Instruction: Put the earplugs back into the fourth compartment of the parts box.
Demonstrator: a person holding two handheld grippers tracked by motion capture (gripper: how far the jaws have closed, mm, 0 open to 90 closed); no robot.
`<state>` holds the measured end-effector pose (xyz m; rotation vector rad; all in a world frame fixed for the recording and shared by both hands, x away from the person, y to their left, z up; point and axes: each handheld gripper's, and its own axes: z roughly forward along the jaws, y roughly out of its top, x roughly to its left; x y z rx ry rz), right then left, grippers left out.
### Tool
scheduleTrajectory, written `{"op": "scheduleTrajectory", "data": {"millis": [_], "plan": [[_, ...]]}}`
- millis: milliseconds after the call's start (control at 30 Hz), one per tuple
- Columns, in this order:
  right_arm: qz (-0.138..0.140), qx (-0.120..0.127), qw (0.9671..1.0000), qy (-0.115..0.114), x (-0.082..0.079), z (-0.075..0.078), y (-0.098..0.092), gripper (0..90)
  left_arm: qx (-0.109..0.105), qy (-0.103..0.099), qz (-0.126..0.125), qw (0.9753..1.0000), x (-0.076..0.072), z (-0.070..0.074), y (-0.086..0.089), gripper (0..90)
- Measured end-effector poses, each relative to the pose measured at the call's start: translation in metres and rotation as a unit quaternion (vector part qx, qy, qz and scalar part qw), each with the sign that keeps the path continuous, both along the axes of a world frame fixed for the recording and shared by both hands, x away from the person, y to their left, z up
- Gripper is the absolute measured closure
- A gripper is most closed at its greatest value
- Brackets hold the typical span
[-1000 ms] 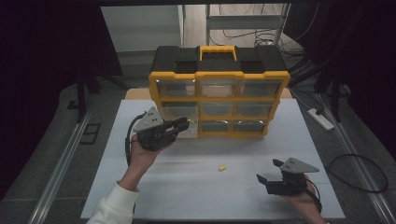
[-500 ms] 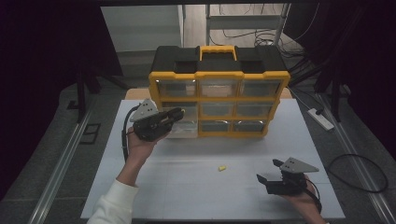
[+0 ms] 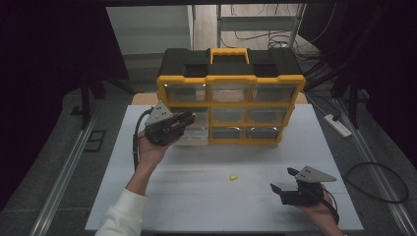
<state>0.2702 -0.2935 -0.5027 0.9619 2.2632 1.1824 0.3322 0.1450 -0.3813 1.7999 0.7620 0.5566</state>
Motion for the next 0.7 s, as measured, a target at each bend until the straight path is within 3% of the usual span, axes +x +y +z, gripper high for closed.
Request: {"op": "scheduleTrajectory", "data": {"millis": [100, 167, 233, 333, 433, 533, 700], "plan": [[0.0, -0.001, 1.0, 0.0, 0.0, 0.0, 0.0, 14.9, 0.008, -0.001, 0.005, 1.0, 0.0, 0.0, -0.002, 76.1], [0.0, -0.001, 1.0, 0.0, 0.0, 0.0, 0.0, 14.9, 0.006, 0.0, 0.018, 0.9998, 0.0, -0.001, -0.003, 61.5], [0.0, -0.001, 1.0, 0.0, 0.0, 0.0, 0.0, 14.9, 0.006, 0.008, 0.025, 0.9996, 0.0, 0.0, -0.004, 39.9], [0.0, 0.0, 1.0, 0.0, 0.0, 0.0, 0.0, 14.9, 0.004, 0.01, 0.023, 0.9997, -0.002, 0.002, -0.005, 30.0], [0.0, 0.0, 1.0, -0.001, 0.0, 0.0, 0.0, 14.9, -0.003, 0.012, 0.012, 0.9999, -0.005, 0.004, -0.006, 27.0], [-0.002, -0.001, 1.0, 0.0, 0.0, 0.0, -0.001, 14.9, -0.016, 0.017, -0.014, 0.9996, -0.011, 0.007, -0.006, 26.8], [-0.002, 0.0, 1.0, -0.001, 0.0, 0.0, -0.001, 14.9, -0.016, 0.024, -0.049, 0.9984, -0.021, 0.01, -0.007, 27.1]]}}
